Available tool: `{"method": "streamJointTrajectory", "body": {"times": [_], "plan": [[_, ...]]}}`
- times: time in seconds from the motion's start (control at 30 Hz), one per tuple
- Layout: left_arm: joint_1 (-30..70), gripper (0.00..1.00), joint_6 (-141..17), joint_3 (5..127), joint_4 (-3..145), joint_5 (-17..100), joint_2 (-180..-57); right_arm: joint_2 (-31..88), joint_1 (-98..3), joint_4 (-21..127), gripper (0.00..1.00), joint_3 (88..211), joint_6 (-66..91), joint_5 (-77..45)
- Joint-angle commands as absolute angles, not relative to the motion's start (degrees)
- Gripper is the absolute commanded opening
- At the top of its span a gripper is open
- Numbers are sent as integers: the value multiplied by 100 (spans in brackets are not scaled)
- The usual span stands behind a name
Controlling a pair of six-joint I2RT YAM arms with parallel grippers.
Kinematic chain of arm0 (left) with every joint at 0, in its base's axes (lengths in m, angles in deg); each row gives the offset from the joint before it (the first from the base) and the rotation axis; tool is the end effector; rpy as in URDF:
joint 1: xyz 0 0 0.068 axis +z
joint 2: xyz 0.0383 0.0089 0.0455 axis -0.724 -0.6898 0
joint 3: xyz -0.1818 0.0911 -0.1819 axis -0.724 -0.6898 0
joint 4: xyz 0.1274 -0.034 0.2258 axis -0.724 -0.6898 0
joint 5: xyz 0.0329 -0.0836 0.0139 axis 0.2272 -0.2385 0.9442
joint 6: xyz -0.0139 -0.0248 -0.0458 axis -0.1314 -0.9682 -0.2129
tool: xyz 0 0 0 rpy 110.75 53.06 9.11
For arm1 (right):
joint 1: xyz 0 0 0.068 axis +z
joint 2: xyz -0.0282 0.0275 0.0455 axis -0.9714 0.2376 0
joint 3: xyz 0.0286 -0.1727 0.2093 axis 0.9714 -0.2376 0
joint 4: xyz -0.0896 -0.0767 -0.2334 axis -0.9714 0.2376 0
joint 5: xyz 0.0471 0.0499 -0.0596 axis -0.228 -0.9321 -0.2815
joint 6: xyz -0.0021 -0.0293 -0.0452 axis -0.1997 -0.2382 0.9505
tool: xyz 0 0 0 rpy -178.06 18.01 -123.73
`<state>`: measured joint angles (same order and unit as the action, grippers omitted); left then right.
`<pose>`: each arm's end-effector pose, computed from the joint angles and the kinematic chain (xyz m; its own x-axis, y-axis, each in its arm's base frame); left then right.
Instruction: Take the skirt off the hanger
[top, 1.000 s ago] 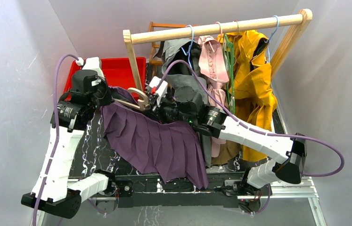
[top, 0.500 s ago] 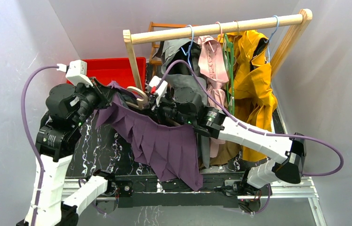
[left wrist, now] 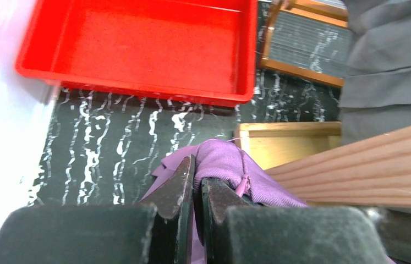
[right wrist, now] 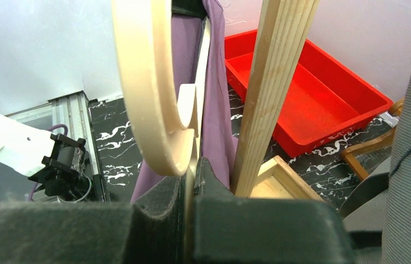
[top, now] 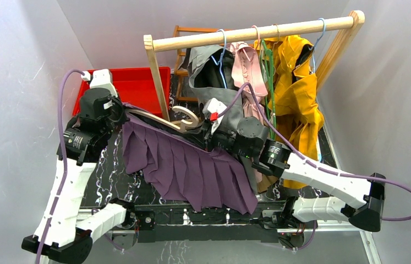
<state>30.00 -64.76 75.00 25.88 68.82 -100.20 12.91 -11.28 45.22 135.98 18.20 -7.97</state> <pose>0.1710 -0.0382 0.4563 -0.2872 -0.1661 -0.9433 -0.1074 0.9842 -0.1406 0.1129 0.2420 0.4085 0.0158 0.0734 -0.9972 -0.9070 0.4207 0.0166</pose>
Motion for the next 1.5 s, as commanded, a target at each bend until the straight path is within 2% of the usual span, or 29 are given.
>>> {"method": "streamJointTrajectory", "body": {"times": [0.0, 0.23, 0.5, 0.73, 0.9, 1.1, 1.3, 1.47], "plan": [[3126, 0, -6077, 7579, 2655, 8387, -10106, 845, -1112, 4069, 0, 13449, 1891, -1147], [3135, 0, -6337, 7338, 2606, 8280, -10099, 399, -1113, 3484, 0, 13057, 1729, -808], [3135, 0, -7169, 7074, 2616, 7163, -9842, 169, -1113, 2984, 0, 12931, 1592, -530], [3127, 0, -7778, 6388, 3397, 5261, -9028, 928, -1108, 2366, 0, 13582, 1466, -471], [3129, 0, -7658, 6198, 3538, 4672, -8601, 1669, -1111, 2105, 0, 14396, 1467, -600], [3135, 0, -7670, 6013, 3512, 4591, -8487, 2353, -1113, 1931, 0, 15292, 1576, -465], [3135, 0, -7942, 6083, 3414, 4980, -8624, 2741, -1106, 2082, 0, 16203, 1757, -619], [3131, 0, -8009, 6342, 3235, 5455, -8793, 2385, -1112, 2310, 0, 16036, 1810, -579]]}}
